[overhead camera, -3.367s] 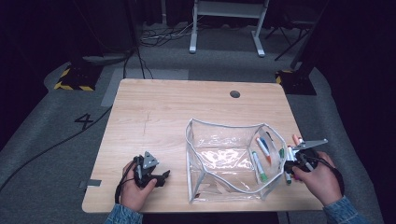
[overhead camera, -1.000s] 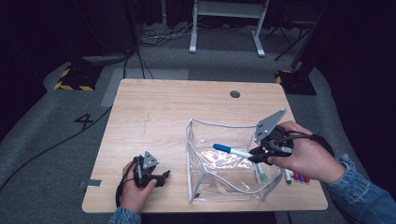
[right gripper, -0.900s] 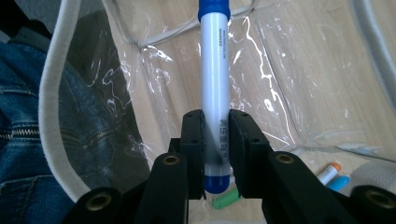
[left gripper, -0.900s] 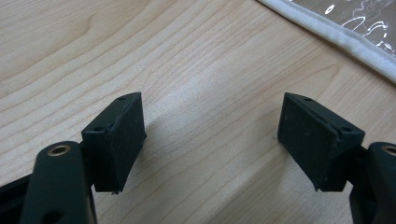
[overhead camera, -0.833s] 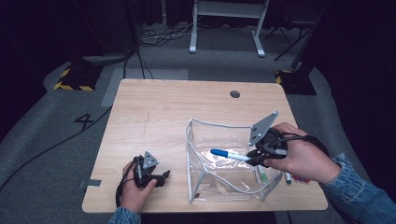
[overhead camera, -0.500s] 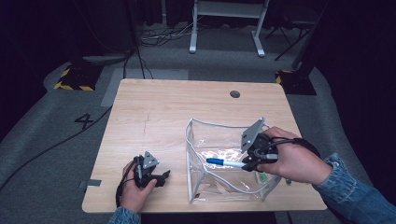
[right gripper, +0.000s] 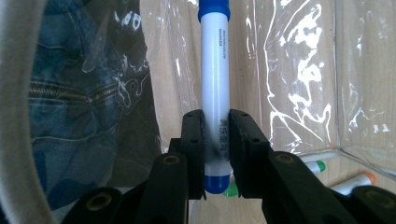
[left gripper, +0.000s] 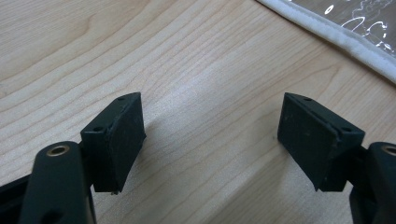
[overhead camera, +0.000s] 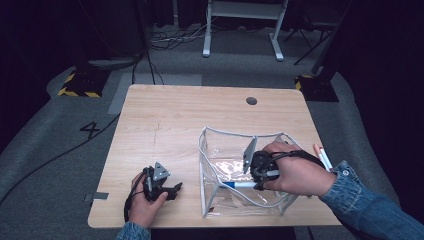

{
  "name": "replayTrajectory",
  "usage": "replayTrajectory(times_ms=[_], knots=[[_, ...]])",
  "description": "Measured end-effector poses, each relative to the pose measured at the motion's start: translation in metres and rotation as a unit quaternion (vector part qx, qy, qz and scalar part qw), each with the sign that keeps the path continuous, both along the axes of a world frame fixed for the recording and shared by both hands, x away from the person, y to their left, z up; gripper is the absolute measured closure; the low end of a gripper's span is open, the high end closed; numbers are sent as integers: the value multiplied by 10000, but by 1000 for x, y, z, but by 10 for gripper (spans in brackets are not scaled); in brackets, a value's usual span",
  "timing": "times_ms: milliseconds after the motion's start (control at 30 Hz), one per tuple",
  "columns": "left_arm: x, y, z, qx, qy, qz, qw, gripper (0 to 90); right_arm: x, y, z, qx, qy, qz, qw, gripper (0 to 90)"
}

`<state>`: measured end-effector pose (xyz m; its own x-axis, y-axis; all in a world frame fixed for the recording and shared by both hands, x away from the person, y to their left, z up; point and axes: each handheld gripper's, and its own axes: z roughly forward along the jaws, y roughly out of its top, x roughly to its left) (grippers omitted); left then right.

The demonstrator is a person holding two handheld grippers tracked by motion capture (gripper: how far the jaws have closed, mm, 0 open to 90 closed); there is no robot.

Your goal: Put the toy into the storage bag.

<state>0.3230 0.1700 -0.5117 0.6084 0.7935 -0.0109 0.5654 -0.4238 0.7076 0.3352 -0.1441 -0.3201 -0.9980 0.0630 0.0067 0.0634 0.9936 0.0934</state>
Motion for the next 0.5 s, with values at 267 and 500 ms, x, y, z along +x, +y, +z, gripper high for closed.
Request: replayTrajectory(times_ms=[267,500], knots=[[0,0,0,1,5,-2,10000,232,0,11,-13,-270,138,152,9994,763],[0,0,0,-1,0,0,10000,233,5,18,-29,-444,246,196,9985,763]])
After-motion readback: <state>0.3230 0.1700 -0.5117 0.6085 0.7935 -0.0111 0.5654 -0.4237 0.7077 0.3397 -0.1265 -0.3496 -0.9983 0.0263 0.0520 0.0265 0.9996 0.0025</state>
